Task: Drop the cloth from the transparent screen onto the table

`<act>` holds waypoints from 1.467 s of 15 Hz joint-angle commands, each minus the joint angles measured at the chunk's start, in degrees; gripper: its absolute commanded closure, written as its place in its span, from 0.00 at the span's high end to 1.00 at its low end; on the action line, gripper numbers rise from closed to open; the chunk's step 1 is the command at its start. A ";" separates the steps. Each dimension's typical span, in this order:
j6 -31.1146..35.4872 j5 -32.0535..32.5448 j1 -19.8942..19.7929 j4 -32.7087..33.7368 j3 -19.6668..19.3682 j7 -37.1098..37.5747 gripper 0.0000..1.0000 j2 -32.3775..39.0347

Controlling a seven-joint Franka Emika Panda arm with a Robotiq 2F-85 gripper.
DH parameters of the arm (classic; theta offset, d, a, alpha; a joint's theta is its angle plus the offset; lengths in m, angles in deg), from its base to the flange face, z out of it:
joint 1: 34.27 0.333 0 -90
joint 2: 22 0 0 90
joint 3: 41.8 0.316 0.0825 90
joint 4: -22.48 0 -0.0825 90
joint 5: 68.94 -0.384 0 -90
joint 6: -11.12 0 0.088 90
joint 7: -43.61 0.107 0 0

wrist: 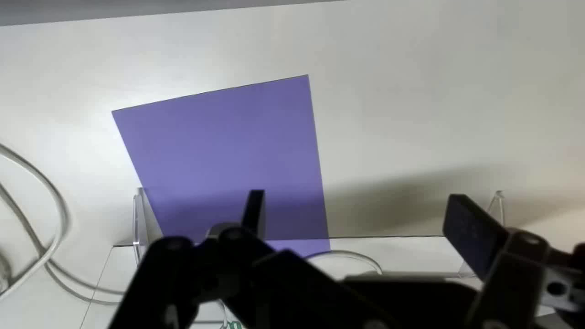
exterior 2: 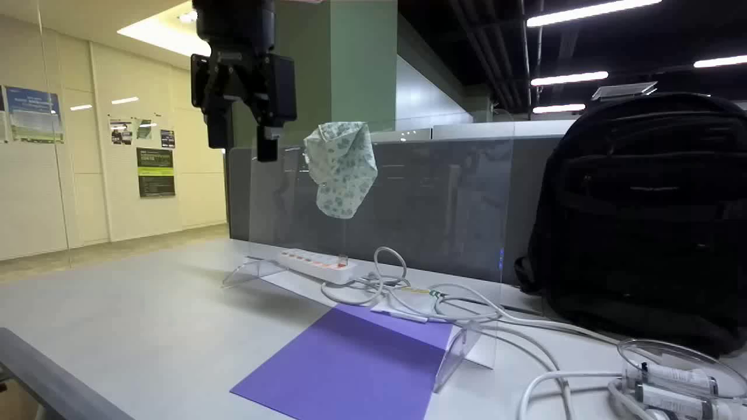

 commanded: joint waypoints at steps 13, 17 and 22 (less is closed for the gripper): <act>2.69 -0.64 -1.39 0.43 2.23 2.79 1.00 0.60; 14.85 -0.02 -2.01 1.19 5.80 6.79 1.00 2.40; 33.35 1.35 -3.14 3.04 9.74 9.75 1.00 7.44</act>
